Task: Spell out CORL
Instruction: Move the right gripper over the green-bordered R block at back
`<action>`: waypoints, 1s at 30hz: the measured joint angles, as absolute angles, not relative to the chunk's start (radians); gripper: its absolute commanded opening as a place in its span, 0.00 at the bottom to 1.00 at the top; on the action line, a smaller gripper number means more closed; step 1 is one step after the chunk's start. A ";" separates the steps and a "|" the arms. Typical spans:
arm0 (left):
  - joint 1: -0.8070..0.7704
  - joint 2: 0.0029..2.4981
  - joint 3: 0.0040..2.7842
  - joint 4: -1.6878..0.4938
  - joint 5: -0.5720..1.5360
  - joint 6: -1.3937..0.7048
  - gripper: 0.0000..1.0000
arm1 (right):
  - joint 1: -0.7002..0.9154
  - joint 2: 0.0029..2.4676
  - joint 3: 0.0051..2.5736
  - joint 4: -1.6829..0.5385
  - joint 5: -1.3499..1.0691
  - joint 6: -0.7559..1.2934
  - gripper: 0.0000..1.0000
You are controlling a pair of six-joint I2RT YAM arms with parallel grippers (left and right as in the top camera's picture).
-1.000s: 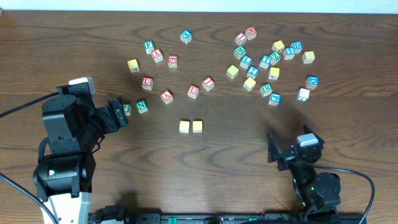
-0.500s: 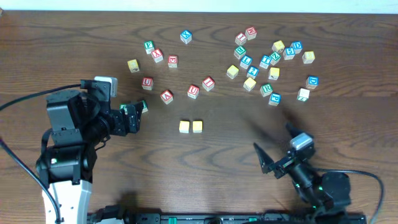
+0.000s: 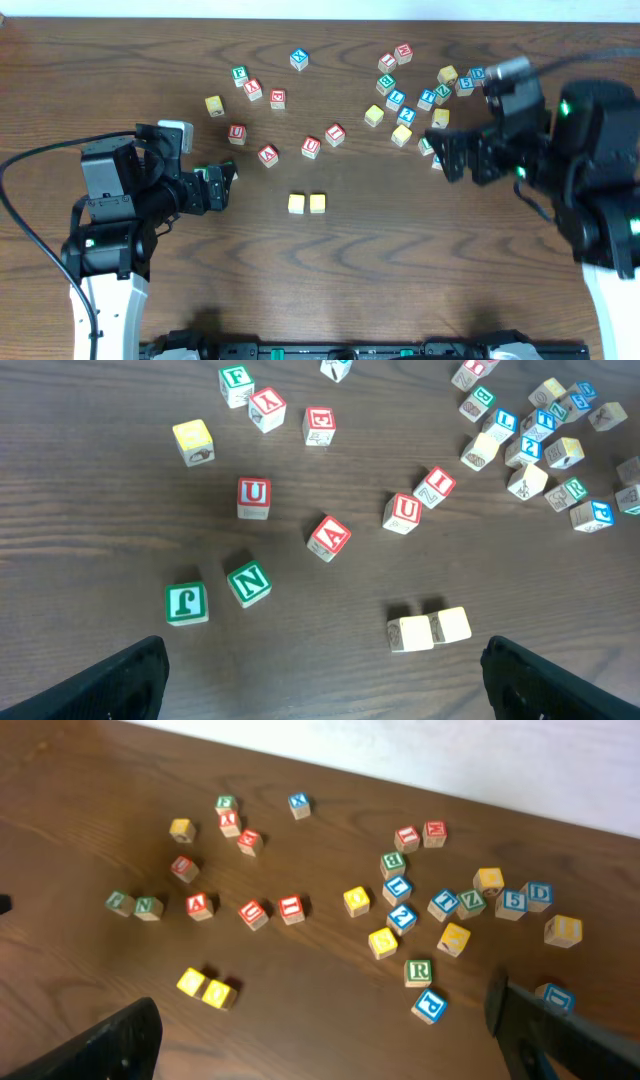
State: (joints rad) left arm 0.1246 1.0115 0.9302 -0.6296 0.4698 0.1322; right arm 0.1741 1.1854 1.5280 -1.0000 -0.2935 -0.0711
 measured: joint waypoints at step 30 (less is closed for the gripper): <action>0.125 0.901 0.930 -0.657 0.496 0.267 0.98 | 0.174 1.393 1.688 -1.141 -0.103 -0.068 0.99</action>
